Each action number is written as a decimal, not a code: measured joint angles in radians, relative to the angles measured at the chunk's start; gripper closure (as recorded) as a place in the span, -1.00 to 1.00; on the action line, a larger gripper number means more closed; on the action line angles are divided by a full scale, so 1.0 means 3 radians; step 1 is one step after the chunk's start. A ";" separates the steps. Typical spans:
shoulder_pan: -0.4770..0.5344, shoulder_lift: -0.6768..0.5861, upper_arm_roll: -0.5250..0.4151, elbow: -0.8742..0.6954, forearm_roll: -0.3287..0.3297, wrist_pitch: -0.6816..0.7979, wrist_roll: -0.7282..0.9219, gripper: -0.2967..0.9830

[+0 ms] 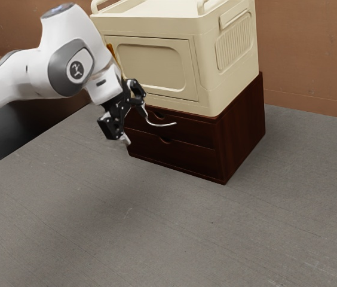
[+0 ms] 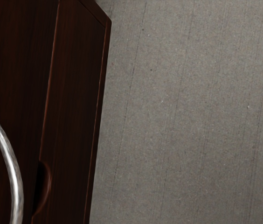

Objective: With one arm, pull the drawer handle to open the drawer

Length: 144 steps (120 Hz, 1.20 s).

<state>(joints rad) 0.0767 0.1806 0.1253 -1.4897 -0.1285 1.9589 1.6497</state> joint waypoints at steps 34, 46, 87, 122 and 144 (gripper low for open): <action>-0.0032 -0.0010 -0.0019 -0.0221 -0.0006 0.0544 -0.0029 -0.54; -0.0031 -0.0020 -0.0019 -0.0308 -0.0009 0.0667 -0.0043 -0.54; -0.0046 -0.0058 -0.0019 -0.0530 -0.0030 0.0999 -0.0080 -0.46; -0.0082 -0.0058 -0.0019 -0.0647 -0.0076 0.1213 -0.0096 -0.35; -0.0090 -0.0058 -0.0009 -0.0665 -0.0108 0.1311 -0.0099 -0.32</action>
<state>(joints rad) 0.0496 0.1633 0.1225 -1.6893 -0.1610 2.3523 1.6199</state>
